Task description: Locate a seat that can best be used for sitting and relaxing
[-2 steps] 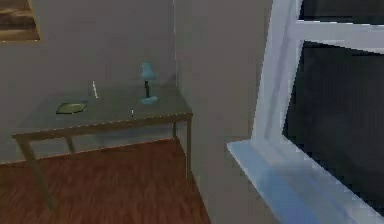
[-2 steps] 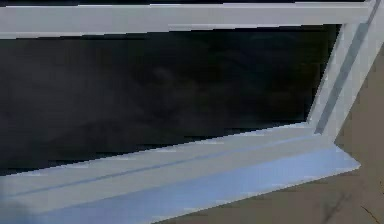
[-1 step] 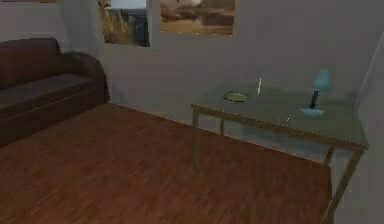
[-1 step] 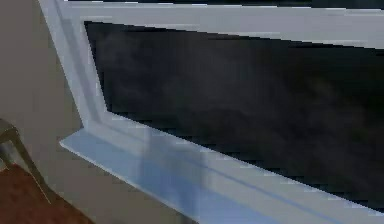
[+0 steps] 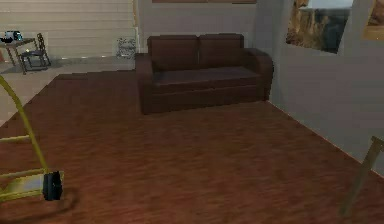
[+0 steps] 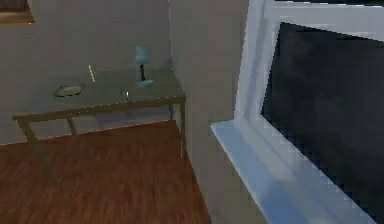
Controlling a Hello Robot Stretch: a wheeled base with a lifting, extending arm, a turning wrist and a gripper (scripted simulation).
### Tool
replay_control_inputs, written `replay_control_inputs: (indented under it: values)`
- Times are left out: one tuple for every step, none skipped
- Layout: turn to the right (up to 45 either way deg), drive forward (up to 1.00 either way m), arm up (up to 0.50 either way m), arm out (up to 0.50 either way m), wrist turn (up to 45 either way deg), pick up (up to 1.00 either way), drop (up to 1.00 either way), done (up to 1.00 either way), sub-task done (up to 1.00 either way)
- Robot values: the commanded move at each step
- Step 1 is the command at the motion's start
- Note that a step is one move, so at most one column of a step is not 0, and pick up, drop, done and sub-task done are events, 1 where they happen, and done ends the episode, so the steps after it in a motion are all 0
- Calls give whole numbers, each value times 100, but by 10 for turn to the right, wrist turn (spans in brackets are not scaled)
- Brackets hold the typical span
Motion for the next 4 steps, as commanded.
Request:
replay_control_inputs:
  values:
    - [-150,0,0,0,0,0,0,0,0]
    - [0,45,0,0,0,0,0,0,0]
    - [0,100,0,0,0,0,0,0,0]
    - [0,80,0,0,0,0,0,0,0]
